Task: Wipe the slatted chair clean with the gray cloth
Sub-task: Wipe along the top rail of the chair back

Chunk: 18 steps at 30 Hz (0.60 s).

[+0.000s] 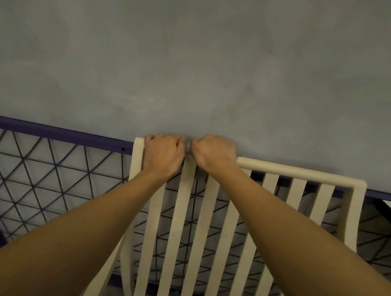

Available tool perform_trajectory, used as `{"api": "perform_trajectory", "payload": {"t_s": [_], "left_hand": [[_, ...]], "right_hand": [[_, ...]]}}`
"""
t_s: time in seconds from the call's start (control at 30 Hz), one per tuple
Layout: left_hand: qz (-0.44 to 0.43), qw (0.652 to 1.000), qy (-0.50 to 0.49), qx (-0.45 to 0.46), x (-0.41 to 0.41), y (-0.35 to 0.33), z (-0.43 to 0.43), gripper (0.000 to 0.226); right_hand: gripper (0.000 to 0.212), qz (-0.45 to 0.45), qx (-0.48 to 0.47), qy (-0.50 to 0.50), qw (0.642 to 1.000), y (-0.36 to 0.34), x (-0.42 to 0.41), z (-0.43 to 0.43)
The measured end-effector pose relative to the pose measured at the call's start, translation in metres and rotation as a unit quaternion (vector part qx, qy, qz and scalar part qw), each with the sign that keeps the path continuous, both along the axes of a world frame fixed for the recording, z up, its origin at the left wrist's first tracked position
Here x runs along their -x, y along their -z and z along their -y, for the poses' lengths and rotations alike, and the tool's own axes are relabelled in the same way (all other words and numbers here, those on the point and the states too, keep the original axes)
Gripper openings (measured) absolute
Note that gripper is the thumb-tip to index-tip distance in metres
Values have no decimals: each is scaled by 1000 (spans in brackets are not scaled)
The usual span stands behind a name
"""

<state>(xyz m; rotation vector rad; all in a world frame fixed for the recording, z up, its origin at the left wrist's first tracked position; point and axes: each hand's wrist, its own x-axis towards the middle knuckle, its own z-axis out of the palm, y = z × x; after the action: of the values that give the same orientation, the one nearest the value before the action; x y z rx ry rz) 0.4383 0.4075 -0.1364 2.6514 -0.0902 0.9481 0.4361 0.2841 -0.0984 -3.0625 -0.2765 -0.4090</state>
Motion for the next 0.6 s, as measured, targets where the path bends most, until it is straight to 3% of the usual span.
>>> {"api": "perform_trajectory", "payload": {"t_s": [0.1,0.2,0.37,0.47,0.53,0.6], "left_hand": [[3,1000,6,-17,0,1,-1,32],[13,1000,7,-20,1,1,1,34],[10,1000,16,-13,-2,4,-3,36],[12,999,-5,-52,0,3,-1,32],[-13,996,-23,-85,2,1,0,28],[-39,995,-23,-89,0,-5,0,30]], "right_hand": [[26,-32,-8,0,999,-4,-7,-4],[18,105,33,-62,992,13,12,15],[38,241,-36,-113,963,40,18,58],[20,165,43,-72,983,27,27,65],[10,104,-15,-37,994,18,24,57],[18,62,-67,9,996,6,15,47]]}}
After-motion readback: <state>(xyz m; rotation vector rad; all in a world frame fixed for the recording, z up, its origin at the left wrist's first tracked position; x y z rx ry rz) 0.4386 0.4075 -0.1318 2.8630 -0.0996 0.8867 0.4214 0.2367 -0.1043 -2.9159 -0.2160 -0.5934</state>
